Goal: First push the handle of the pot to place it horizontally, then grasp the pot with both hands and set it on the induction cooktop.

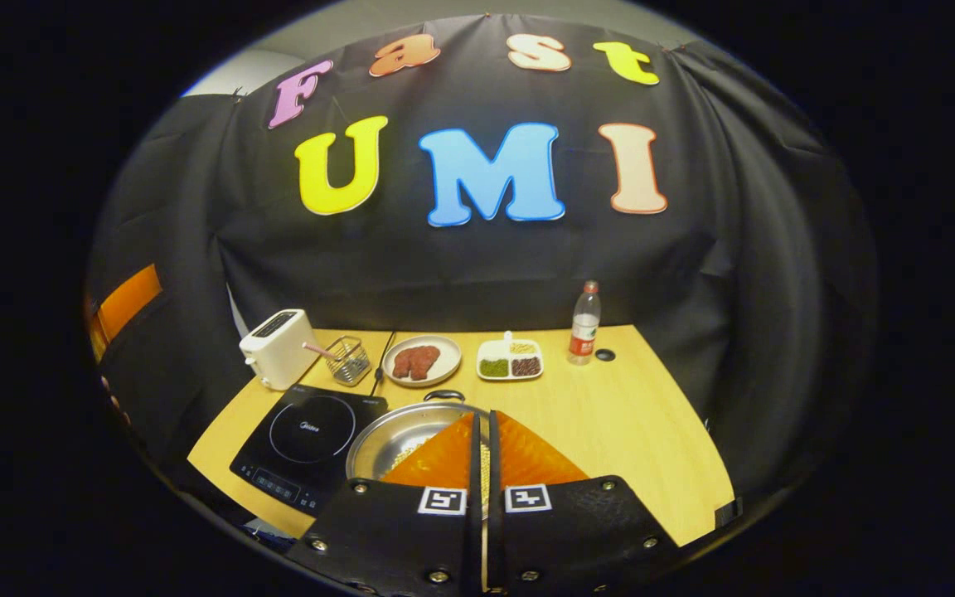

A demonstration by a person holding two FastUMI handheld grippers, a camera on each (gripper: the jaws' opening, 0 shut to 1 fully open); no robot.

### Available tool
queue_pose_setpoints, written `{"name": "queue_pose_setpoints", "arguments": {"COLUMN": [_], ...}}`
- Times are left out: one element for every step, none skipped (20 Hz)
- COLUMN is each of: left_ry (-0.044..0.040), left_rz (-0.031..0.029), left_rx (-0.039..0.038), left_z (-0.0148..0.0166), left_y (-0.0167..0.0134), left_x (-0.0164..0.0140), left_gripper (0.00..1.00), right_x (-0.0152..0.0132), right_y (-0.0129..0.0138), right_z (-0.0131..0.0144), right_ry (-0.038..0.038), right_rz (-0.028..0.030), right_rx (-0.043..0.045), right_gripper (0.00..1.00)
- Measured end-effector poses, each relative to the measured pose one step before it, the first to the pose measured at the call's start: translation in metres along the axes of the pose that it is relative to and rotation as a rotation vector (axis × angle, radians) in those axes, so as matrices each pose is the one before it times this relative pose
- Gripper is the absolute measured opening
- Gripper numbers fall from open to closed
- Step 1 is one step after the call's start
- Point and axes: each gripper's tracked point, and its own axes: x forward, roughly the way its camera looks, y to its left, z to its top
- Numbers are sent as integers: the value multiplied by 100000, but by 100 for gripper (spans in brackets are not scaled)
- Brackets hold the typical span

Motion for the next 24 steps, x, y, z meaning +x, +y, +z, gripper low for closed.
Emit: {"name": "queue_pose_setpoints", "arguments": {"left_ry": [128, 202, 93, -2, -169, -125, -153, -101, 70, 130, 127, 463, 385, 545, 458, 276, 240, 200, 228, 295, 333, 178, 234, 237], "left_rz": [683, 713, 687, 742, 529, 375, 566, 626, 712, 530, 570, 503, 549, 662, 408, 303, 375, 421, 435, 346, 313, 404, 264, 290], "left_rx": [14, 56, 63, -2, -233, -286, -69, 276, 393, 221, 30, -68, -31, 40, 32, 131, 274, 324, 250, 147, 102, 142, 173, 154], "left_z": [-131, -116, -200, 36, -52, 126, -96, 67, -106, -89, -136, -98, -269, -83, -268, -32, -147, 21, -164, -76, -89, 17, -75, -23], "left_y": [491, 475, 509, 520, 441, 368, 464, 511, 498, 381, 383, 338, 344, 306, 279, 193, 229, 205, 163, 153, 142, 157, 73, 28], "left_x": [-123, -138, -77, -13, 12, 13, -207, -67, 99, 29, -170, 131, 133, 124, 73, 35, 98, 23, 5, -61, 129, 70, 53, 22], "left_gripper": [96, 96, 96, 96, 96, 96, 96, 96, 96, 96, 96, 96, 96, 96, 96, 96, 96, 96, 96, 96, 96, 96, 95, 96], "right_x": [558, 791, 726, 765, 822, 781, 831, 843, 858, 328, 570, 649, 538, 533, 463, 372, 431, 750, 481, 535, 434, 487, 432, 388], "right_y": [837, 803, 964, 1094, 877, 806, 331, 198, 180, 398, 458, 490, 250, 175, -37, 64, 61, 147, 1, 137, 143, 39, -227, -57], "right_z": [-1070, -1169, -1284, -1493, -1507, -1649, -1311, -1106, -867, -1035, -934, -791, -555, -570, -474, -370, -267, -460, -401, -240, -143, -225, -24, -289], "right_ry": [4153, 4510, 5203, 5239, 6240, 5841, 4830, 3924, 3196, 3275, 3617, 3270, 2991, 3194, 2966, 2188, 2185, 2116, 2090, 1751, 1089, 537, 672, 1023], "right_rz": [2423, 2321, 3540, 3876, 3931, 3264, 1122, 589, 1043, 1689, 2020, 1881, 1386, 670, 281, 939, 508, -59, -234, -151, 202, 127, -620, -201], "right_rx": [-626, 177, 1087, 2015, 2805, 2944, 1896, 491, -459, 36, 621, 1357, 1577, 1183, 836, 1404, 1079, 327, 175, 644, 998, 1174, 1300, 1568], "right_gripper": [2, 3, 3, 3, 3, 3, 3, 2, 3, 3, 3, 2, 3, 2, 3, 3, 3, 3, 3, 3, 3, 3, 3, 3]}}
